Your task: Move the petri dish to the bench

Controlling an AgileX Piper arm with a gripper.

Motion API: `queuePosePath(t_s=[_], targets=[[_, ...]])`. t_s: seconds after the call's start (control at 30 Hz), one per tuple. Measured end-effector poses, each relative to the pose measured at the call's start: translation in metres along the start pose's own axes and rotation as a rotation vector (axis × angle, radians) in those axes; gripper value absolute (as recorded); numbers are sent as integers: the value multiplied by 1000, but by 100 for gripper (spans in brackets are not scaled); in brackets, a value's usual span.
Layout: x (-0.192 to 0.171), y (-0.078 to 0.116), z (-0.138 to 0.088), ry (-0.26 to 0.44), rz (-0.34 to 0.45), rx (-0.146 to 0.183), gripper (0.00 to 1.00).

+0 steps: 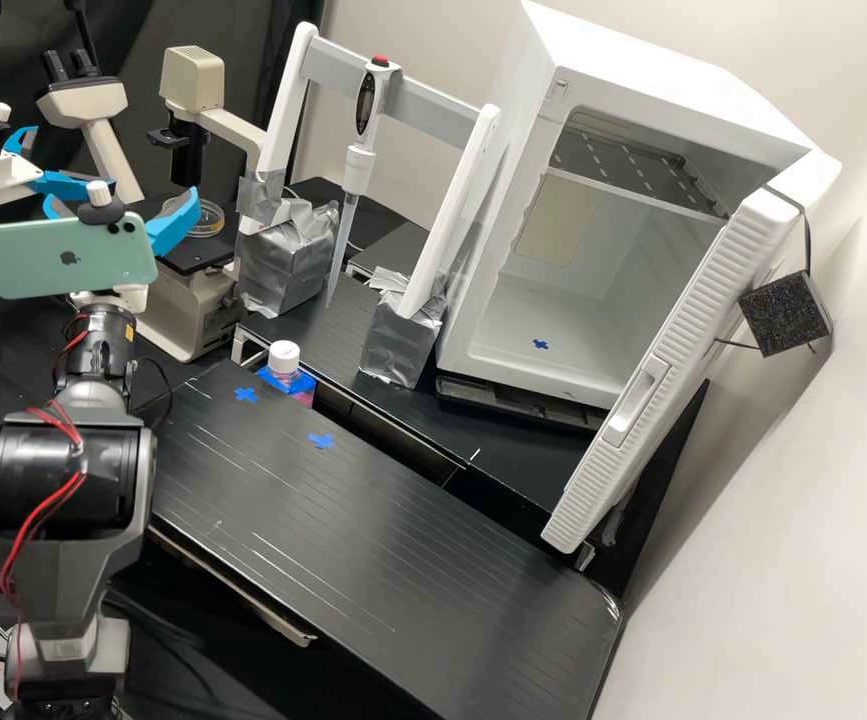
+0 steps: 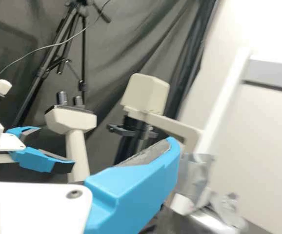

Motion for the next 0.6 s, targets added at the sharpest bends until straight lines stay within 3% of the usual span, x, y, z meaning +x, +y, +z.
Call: queuePosePath(t_s=[0.23, 0.6], targets=[[48, -15, 7, -35, -90, 16, 100], [113, -25, 40, -113, -145, 106, 100]])
